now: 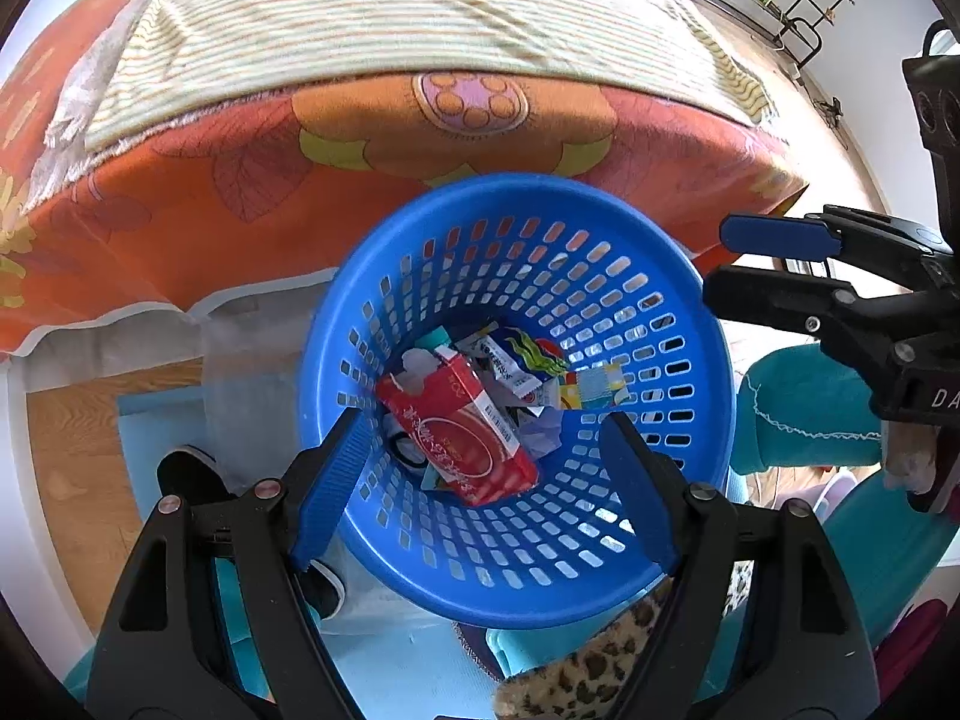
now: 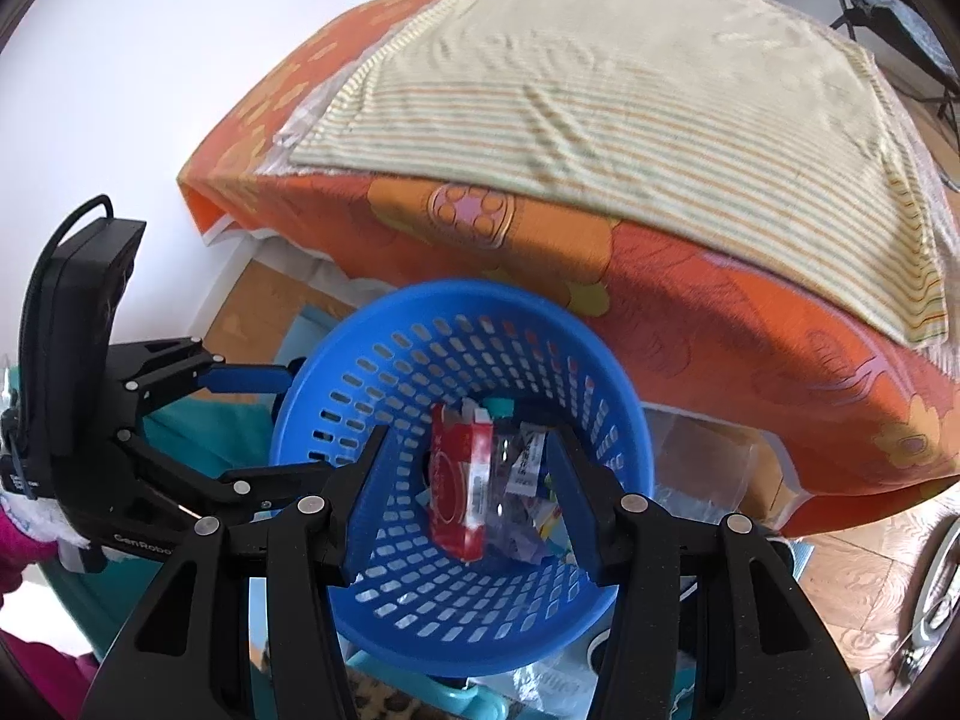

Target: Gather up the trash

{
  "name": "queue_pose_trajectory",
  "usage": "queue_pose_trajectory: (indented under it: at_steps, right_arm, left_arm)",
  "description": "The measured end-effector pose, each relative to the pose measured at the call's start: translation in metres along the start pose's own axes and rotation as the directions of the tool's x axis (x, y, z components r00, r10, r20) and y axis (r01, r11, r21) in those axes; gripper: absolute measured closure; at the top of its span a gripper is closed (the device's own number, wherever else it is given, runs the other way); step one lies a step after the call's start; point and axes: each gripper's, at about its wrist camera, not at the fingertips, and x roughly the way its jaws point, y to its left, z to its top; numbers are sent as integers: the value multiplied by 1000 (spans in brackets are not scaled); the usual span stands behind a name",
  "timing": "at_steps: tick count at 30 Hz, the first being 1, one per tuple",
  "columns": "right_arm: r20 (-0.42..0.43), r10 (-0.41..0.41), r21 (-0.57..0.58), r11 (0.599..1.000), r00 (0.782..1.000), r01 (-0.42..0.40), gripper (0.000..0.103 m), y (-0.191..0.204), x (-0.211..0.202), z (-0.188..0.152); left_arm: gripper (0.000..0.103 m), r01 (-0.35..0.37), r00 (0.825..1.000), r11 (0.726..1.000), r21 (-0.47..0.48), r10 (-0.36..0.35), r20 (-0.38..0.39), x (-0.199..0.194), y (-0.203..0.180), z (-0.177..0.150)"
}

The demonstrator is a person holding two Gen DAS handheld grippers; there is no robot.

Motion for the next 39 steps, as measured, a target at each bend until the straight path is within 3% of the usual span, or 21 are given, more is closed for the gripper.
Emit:
queue_pose_trajectory:
  at_steps: [11,15,18,23,29,32,35,39]
  right_arm:
    - [136,-27,21,999,990,24,52,-1,-37,26]
    - [198,-50,16,999,979,47,51,0,-54,39]
    - [243,-67,10,998,968,67,43,2,-67,49]
    - [309,-93,6,995,946,95,41,2,-87,66]
    - [389,-115,48,993,914,105,32,-9,-112,84]
    - [421,-138,55,990,897,127,32,-13,-122,98]
    - [453,-146,63,989,879,132,32,-18,-131,114]
    - [482,-169,58,985,859,161,31,-21,-138,129]
  left_arm:
    - [22,-12,990,1000,-21,15,137,-43,0,40]
    - [22,-30,977,999,-26,35,210,-64,1,59]
    - [22,-45,967,999,-22,49,249,-76,0,71]
    - [22,-80,948,997,-19,82,308,-95,0,94]
    - [20,-96,912,994,-52,109,396,-124,5,122]
    - [11,-109,879,991,-74,131,458,-142,8,137]
    - [9,-119,849,989,-89,148,508,-157,9,151]
    - [9,-122,824,988,-97,155,545,-168,7,166]
